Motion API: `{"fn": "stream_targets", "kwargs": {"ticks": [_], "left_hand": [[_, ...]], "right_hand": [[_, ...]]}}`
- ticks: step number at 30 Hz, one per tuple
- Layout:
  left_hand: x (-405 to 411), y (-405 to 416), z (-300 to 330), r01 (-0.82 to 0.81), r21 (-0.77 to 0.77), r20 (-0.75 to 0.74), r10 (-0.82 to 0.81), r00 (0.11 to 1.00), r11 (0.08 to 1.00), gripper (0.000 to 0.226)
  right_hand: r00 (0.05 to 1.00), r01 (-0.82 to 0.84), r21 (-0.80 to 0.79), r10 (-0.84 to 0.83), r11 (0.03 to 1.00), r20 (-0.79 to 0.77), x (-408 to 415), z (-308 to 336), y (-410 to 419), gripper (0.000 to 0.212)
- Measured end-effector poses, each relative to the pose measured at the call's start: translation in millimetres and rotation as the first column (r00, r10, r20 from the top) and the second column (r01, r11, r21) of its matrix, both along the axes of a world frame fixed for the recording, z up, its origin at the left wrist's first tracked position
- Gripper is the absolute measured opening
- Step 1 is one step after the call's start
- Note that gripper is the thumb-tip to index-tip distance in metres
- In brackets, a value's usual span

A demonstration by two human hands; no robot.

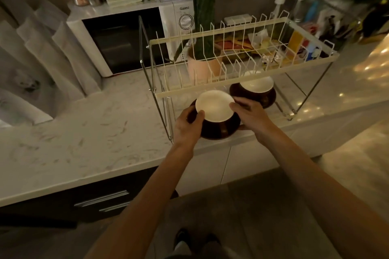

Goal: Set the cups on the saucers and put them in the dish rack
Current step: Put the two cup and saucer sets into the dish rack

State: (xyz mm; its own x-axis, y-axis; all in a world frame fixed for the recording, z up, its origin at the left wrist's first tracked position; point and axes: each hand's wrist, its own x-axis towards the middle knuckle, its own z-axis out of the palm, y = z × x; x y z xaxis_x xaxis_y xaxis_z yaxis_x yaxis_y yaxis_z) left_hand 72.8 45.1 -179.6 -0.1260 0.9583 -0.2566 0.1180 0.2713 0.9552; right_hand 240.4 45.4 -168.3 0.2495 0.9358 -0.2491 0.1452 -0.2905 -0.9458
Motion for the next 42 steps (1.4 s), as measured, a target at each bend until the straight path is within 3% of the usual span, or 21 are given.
{"fn": "stream_targets", "kwargs": {"ticks": [14,27,36,42], "left_hand": [[-1,59,-13,-0.089,-0.076,-0.011,0.088,0.996,0.993,0.033],[5,70,-13,-0.075,-0.07,-0.035,0.073,0.997,0.995,0.036],[-2,65,-7,-0.009,-0.09,-0.072,0.002,0.997,0.996,0.046],[-17,57,-18,0.104,-0.087,-0.212,-0.12,0.97,0.991,0.048]], "right_hand": [[1.0,-0.02,-0.061,0.021,0.998,0.01,-10,-35,70,0.038],[0.999,-0.042,-0.057,0.044,0.997,0.028,-1,-38,81,0.047],[0.986,-0.041,-0.072,0.052,0.997,0.16,3,-41,72,0.058],[0.91,-0.049,-0.04,0.061,0.998,0.41,14,-38,55,0.051]]}}
